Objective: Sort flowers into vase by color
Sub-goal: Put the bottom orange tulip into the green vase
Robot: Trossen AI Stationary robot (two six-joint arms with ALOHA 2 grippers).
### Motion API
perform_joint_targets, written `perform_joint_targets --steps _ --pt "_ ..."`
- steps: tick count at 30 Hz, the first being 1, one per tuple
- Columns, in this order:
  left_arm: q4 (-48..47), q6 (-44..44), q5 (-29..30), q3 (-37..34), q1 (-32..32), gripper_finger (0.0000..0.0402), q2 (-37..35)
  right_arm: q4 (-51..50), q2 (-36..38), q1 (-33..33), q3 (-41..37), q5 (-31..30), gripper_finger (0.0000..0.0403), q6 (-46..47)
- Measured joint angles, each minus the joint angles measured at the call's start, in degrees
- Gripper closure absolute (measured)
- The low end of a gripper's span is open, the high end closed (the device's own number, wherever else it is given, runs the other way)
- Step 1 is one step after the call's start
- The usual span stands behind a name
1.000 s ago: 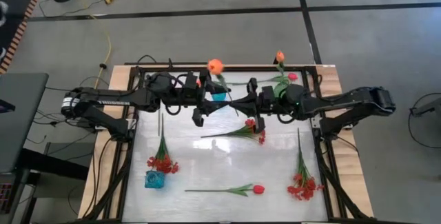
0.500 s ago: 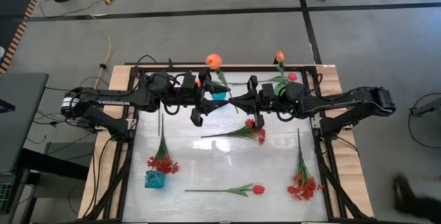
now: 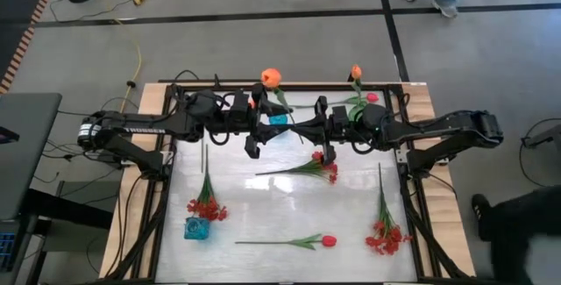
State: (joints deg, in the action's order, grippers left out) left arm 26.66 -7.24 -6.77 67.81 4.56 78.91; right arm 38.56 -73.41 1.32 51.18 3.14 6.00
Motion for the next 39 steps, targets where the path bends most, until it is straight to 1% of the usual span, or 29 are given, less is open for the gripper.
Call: perform_joint_targets --steps 3,5,15,21,25,30,39 --pt "-0.2 -0.1 0.1 0.0 0.0 0.0217 0.0 -0.2 0.0 0.1 0.0 0.0 0.0376 0.0" --pt "-0.2 -0.1 0.1 0.0 0.0 0.0225 0.0 -0.2 0.0 0.3 0.0 0.0 0.0376 0.0" --pt "-0.2 0.1 0.3 0.0 0.0 0.0306 0.0 -0.6 0.0 0.3 0.0 -0.1 0.0376 0.0" --pt "-0.2 0.1 2.5 0.0 0.0 0.0336 0.1 -1.7 0.0 0.3 0.0 -0.2 0.0376 0.0" --pt "-0.5 -0.3 2.8 0.0 0.0 0.0353 0.9 -1.9 0.0 0.3 0.0 -0.2 0.0376 0.0" --pt "-0.5 -0.9 2.4 0.0 0.0 0.0393 1.5 -2.1 0.0 0.3 0.0 -0.3 0.0376 0.0" --pt "-0.5 0.1 2.5 0.0 0.0 0.0401 1.5 -2.1 0.0 0.3 0.0 -0.4 0.0356 0.2"
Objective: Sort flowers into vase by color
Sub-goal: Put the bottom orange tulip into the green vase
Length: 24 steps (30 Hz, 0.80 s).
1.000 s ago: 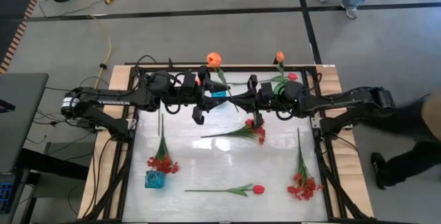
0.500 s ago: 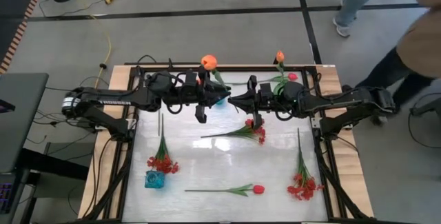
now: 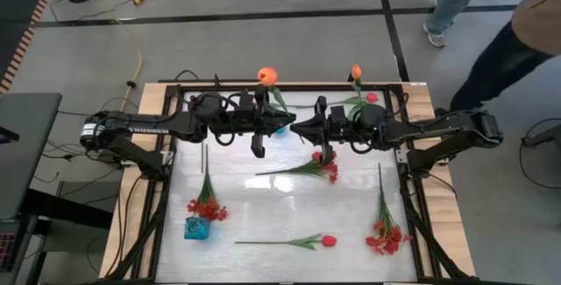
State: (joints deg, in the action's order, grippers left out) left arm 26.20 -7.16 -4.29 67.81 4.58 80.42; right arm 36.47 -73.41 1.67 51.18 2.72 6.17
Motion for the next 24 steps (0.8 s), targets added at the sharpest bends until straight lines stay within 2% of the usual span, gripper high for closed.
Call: perform_joint_targets --steps 7,13,18,24 --pt "-4.5 -0.3 -0.2 0.0 0.0 0.0401 -0.4 -4.2 0.0 1.5 0.2 0.9 0.0319 2.3" --pt "-10.0 -3.1 -0.2 0.0 0.3 0.0401 -0.4 -16.8 0.0 2.3 4.0 2.2 0.0236 3.2" --pt "-11.8 -3.3 0.4 0.0 0.3 0.0401 -0.4 -18.4 0.0 2.3 5.6 2.2 0.0167 2.4" --pt "-13.4 -3.2 1.7 0.0 0.4 0.0401 -0.4 -18.9 0.0 2.6 5.6 1.9 0.0152 2.6"
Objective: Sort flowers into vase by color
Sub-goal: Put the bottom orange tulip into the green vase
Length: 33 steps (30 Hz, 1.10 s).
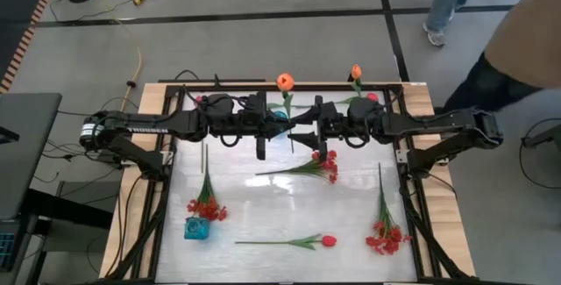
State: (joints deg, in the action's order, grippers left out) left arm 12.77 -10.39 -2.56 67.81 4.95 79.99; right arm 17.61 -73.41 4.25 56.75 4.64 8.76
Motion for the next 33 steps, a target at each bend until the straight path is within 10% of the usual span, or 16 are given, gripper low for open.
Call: perform_joint_targets --steps 18,33 --pt "-0.5 0.6 1.8 0.0 0.0 0.0401 0.0 -0.5 0.0 0.4 0.0 -0.2 0.0386 0.0" --pt "-8.7 3.3 5.9 0.1 2.3 0.0228 -3.2 -7.7 9.6 6.8 -3.7 -6.1 0.0387 -1.6"
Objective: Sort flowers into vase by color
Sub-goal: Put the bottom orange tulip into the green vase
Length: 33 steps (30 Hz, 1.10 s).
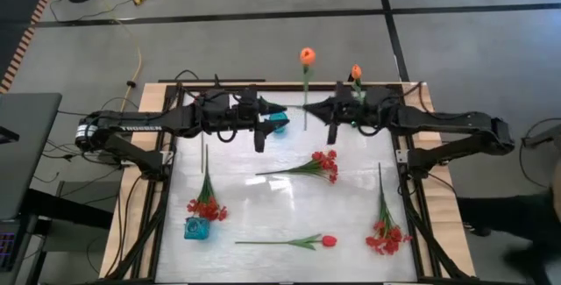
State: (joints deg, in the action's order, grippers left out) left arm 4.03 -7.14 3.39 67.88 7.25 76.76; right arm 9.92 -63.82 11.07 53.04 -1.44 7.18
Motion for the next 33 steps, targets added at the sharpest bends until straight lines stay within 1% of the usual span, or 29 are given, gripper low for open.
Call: perform_joint_targets --steps 4,7,10,12,14,16,20,22,25,28,33 --pt "-4.1 -1.1 1.8 0.0 1.3 0.0208 -2.1 2.4 8.4 3.9 -8.0 -3.7 0.0387 1.5" --pt "-6.2 -1.6 2.5 0.0 1.9 0.0205 -2.8 3.2 14.8 6.5 -13.4 -5.9 0.0387 3.4" --pt "-7.0 -1.7 2.5 0.0 2.4 0.0205 -2.8 2.2 20.3 8.3 -17.0 -7.4 0.0387 4.4" --pt "-7.2 -1.7 2.5 0.0 2.8 0.0205 -2.7 -0.5 23.3 8.7 -18.2 -9.7 0.0387 4.4" --pt "-7.3 -1.8 2.5 0.0 3.1 0.0205 -2.6 -5.6 25.9 9.0 -18.4 -13.0 0.0387 4.4" --pt "-7.3 -2.1 2.6 0.0 3.4 0.0205 -2.6 -10.3 27.9 9.4 -18.5 -15.5 0.0387 4.4" --pt "-7.3 -2.1 2.7 0.0 4.3 0.0205 -2.6 -16.9 31.0 10.2 -18.5 -17.8 0.0387 5.2" --pt "-7.3 -2.1 2.7 0.0 4.7 0.0205 -2.6 -19.6 32.0 10.7 -18.6 -20.9 0.0387 6.3" --pt "-7.3 -2.1 2.7 0.0 5.0 0.0205 -2.6 -18.8 33.6 11.6 -20.6 -26.2 0.0387 6.5" --pt "-7.3 -2.1 2.7 0.0 5.1 0.0205 -2.6 -16.1 35.4 12.6 -23.7 -30.0 0.0387 7.0" --pt "-7.3 -2.1 2.7 0.0 5.1 0.0205 -2.6 -13.0 36.1 14.3 -27.8 -34.1 0.0387 7.8"
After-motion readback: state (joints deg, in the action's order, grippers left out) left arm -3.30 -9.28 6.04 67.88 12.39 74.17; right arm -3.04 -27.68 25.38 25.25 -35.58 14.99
